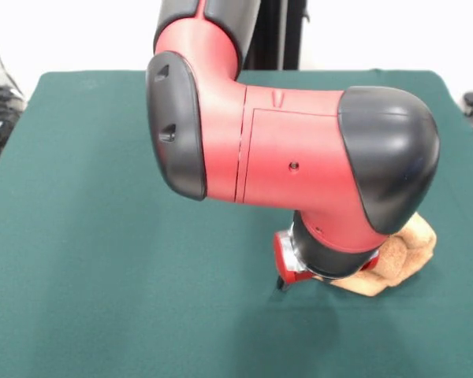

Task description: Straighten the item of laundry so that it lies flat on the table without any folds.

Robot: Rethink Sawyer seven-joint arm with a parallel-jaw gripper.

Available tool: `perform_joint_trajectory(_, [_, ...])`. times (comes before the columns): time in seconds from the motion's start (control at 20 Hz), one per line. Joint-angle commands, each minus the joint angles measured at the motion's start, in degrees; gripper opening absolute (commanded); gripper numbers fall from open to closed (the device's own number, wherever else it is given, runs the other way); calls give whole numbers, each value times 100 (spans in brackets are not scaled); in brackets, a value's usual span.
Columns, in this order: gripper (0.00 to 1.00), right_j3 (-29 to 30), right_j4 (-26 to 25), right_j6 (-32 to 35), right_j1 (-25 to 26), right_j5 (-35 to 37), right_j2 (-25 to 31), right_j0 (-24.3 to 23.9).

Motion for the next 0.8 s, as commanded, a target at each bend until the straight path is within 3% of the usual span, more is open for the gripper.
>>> perform_joint_trajectory(0.05, [100, 574, -911, 184, 291, 586, 1144, -18])
perform_joint_trajectory(0.45, [100, 700, -1160, 293, 133, 427, 1594, -144])
perform_joint_trajectory(0.8, [100, 740, -1224, 779, -217, -86, 1544, -69])
